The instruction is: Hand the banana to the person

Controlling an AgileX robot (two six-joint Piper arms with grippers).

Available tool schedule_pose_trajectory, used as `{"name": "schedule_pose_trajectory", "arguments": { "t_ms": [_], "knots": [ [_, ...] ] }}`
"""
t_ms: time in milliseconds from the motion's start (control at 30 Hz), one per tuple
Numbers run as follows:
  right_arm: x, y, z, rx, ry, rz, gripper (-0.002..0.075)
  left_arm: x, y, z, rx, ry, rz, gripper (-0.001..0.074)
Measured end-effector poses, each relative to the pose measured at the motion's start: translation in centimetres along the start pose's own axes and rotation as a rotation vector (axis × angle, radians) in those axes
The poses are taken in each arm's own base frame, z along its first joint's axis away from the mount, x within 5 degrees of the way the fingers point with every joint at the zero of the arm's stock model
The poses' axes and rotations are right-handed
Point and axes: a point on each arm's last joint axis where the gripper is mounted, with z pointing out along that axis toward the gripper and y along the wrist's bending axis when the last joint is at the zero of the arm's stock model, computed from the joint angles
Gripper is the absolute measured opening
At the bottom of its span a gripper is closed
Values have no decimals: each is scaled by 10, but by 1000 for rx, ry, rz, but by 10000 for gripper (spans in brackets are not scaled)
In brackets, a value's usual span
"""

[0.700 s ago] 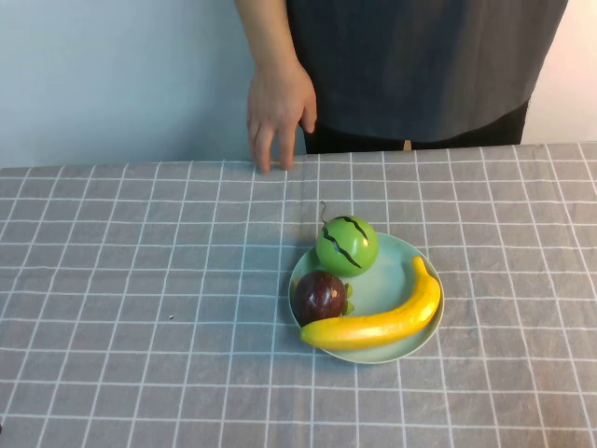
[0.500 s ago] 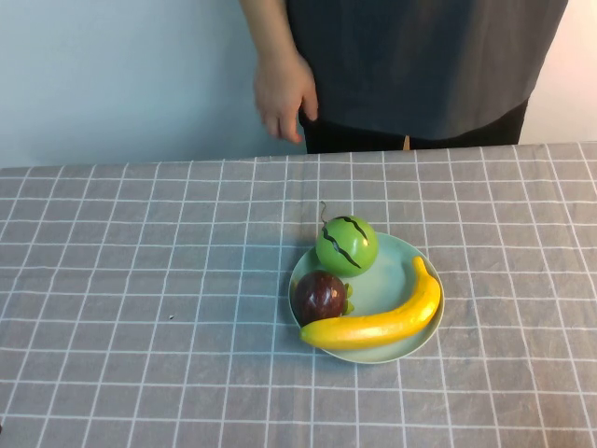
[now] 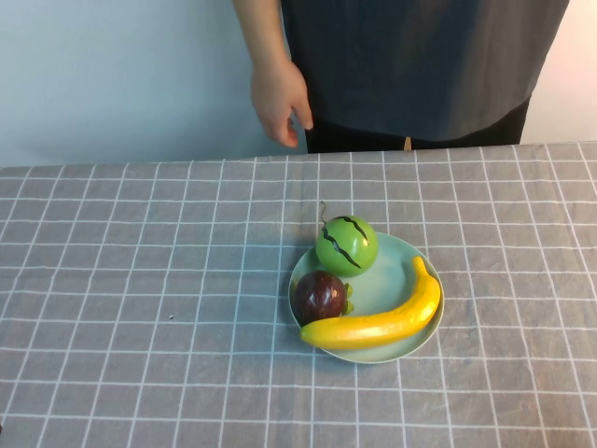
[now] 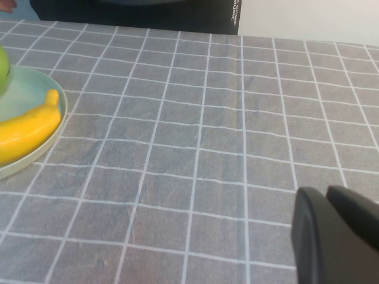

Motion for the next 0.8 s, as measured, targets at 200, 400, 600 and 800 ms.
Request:
{"name": "schedule_pose_trajectory", "arguments": {
  "t_ms": [200,400,600,800],
  "knots": [
    [0,0,0,0,0,0,-8,0,0,0,0,0,0,-4],
    [0,0,0,0,0,0,-8,0,0,0,0,0,0,-4],
    [-3,0,0,-4,-34,13,-8,0,0,0,0,0,0,-4],
    [-11,5,-1,-71,-110,228,-8,0,0,0,0,0,0,-4]
  ]
}}
